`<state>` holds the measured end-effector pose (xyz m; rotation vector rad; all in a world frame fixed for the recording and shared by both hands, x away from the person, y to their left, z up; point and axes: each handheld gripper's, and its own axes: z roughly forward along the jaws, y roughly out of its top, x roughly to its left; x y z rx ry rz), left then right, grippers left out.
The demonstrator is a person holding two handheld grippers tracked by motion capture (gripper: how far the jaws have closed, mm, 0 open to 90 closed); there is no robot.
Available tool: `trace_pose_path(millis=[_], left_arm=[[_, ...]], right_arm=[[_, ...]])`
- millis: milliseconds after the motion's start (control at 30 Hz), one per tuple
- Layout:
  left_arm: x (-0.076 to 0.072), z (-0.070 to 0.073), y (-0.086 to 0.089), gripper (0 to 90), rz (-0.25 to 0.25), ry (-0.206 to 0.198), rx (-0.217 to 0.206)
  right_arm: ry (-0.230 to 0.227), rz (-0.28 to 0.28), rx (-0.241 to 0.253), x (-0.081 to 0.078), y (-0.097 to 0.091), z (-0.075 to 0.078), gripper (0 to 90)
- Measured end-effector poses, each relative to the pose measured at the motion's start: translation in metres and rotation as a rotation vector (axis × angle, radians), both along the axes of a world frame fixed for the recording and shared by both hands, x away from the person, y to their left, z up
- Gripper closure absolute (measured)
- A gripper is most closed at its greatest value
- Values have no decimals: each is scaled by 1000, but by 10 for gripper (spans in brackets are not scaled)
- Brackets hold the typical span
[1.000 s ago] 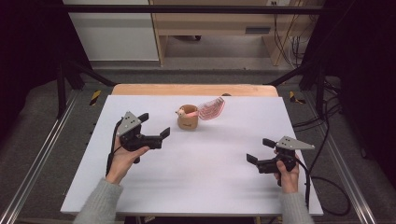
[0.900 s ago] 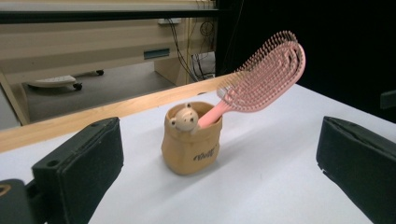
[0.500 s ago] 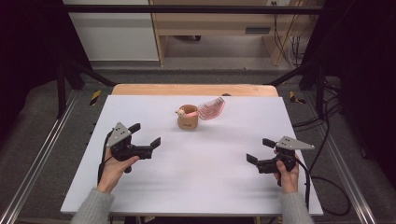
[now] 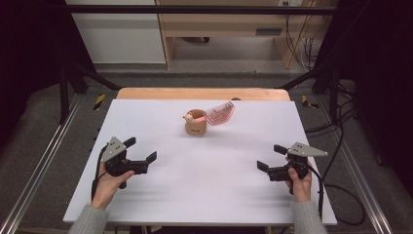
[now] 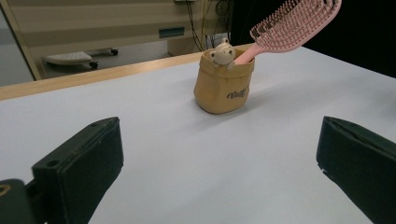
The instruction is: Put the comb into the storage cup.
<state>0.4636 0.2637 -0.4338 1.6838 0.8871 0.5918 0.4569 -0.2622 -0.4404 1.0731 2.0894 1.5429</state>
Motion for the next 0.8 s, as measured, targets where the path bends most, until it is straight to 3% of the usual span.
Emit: trace_pose_path(millis=[500, 800], left_arm=[[-13, -14, 28, 7, 64, 25, 18], [-16, -19, 35, 8, 75, 36, 32]], right_arm=[[10, -3, 3, 1, -1, -3, 12], [15, 5, 0, 1, 1, -4, 12]])
